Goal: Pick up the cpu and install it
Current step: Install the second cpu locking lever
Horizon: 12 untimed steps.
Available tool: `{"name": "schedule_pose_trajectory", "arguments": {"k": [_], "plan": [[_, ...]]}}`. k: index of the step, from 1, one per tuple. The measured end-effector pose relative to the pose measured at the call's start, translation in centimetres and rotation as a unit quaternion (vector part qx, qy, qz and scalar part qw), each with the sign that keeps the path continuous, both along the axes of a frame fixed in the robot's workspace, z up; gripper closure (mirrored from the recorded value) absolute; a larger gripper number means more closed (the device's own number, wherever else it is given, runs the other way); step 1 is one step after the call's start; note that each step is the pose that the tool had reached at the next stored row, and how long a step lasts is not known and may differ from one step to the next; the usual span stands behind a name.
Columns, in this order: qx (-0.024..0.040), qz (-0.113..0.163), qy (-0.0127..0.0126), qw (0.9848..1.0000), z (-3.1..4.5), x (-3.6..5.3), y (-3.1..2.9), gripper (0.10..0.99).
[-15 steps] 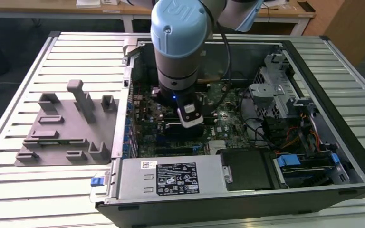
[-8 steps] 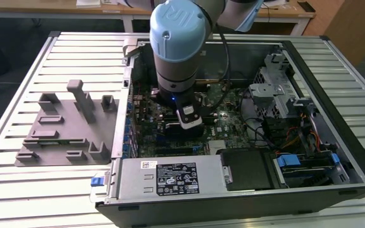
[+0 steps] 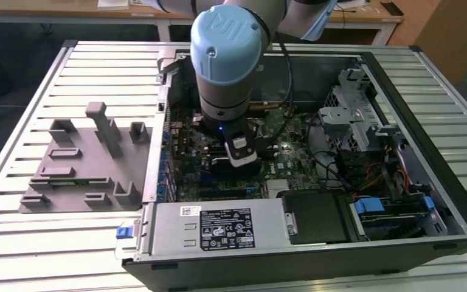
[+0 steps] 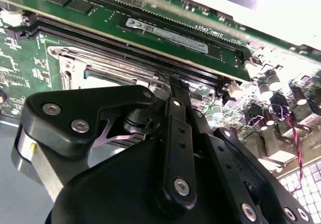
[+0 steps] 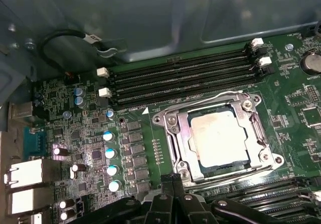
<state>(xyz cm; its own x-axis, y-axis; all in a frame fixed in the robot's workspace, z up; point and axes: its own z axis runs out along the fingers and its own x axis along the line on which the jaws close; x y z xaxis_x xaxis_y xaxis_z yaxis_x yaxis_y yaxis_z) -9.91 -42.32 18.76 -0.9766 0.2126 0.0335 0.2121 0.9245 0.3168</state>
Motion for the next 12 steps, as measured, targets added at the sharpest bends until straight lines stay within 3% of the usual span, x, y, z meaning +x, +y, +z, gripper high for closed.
{"name": "schedule_pose_trajectory", "arguments": {"k": [6, 12], "plan": [[0.0004, 0.000, -0.0002, 1.0000, 0.21, -0.01, 0.02, 0.980], [0.0000, 0.000, -0.0001, 1.0000, 1.31, -0.02, 0.01, 0.980]]}}
